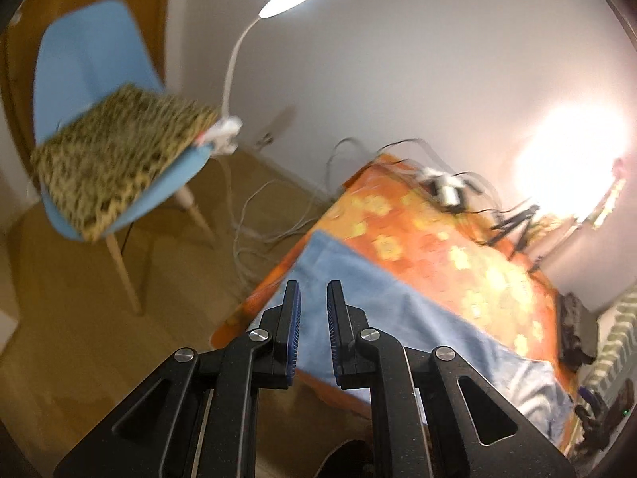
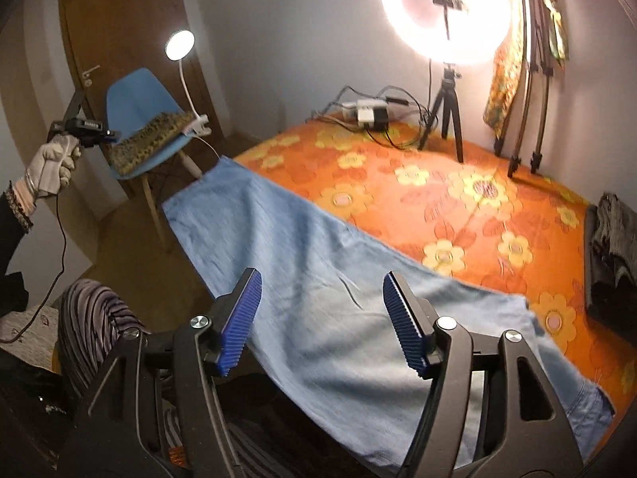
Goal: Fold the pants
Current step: 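Open both tools and move them toward the jeans' hem end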
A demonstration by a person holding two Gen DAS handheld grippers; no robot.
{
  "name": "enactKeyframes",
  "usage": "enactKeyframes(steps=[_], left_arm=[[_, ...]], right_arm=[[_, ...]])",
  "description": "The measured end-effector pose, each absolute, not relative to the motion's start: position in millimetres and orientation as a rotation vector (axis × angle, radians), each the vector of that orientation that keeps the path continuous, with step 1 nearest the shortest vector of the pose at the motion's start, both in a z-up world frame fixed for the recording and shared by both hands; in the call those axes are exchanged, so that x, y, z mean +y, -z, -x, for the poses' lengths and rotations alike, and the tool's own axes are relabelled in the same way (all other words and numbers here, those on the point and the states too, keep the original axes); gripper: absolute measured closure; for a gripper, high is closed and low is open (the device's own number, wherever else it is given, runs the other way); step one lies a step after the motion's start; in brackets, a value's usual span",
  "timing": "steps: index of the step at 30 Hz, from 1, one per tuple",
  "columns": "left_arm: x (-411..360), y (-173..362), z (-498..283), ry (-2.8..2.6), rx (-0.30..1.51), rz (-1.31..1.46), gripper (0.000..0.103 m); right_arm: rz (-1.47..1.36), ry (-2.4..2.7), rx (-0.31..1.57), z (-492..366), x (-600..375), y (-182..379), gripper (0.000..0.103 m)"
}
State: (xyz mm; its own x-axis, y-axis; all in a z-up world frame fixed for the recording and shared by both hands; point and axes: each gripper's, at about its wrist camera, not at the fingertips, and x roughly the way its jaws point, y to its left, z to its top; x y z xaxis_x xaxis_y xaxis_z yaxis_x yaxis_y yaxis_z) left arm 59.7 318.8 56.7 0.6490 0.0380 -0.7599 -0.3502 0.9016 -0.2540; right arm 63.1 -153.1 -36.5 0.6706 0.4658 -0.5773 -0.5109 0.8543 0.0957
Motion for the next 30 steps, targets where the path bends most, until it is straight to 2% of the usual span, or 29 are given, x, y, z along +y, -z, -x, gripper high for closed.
enactKeyframes(steps=[6,8,10,12,16,20,26,30], left_arm=[[282.3,-95.4,-65.6,-0.174,0.829,0.36,0.09],[268.2,-94.0,-68.9,-0.151,0.83,0.353,0.074],[257.6,-87.0,-72.2,-0.127,0.825,0.36,0.071],[248.0,-68.7,-77.0,-0.095,0.841,0.369,0.071],[241.2,-22.4,-79.2,-0.057,0.864,0.405,0.071],[262.9,32.7,-76.1,-0.073,0.889,0.514,0.062],[311.2,123.1,-63.9,-0.152,0.938,0.709,0.061],[343.2,163.9,-59.8,-0.186,0.91,0.868,0.061]], right_arm=[[0.082,-0.599,0.588,-55.0,-138.1,13.8,0.035],[0.09,-0.607,0.577,-51.6,-133.0,9.5,0.035],[0.091,-0.609,0.557,-50.2,-127.5,5.9,0.031],[0.081,-0.617,0.544,-52.7,-119.7,5.2,0.021],[0.116,-0.646,0.587,-70.1,-88.5,12.6,0.021],[0.186,-0.656,0.634,-94.2,-49.0,21.6,0.021],[0.22,-0.713,0.691,-127.6,11.3,37.1,0.021],[0.247,-0.748,0.715,-144.3,51.4,53.6,0.021]])
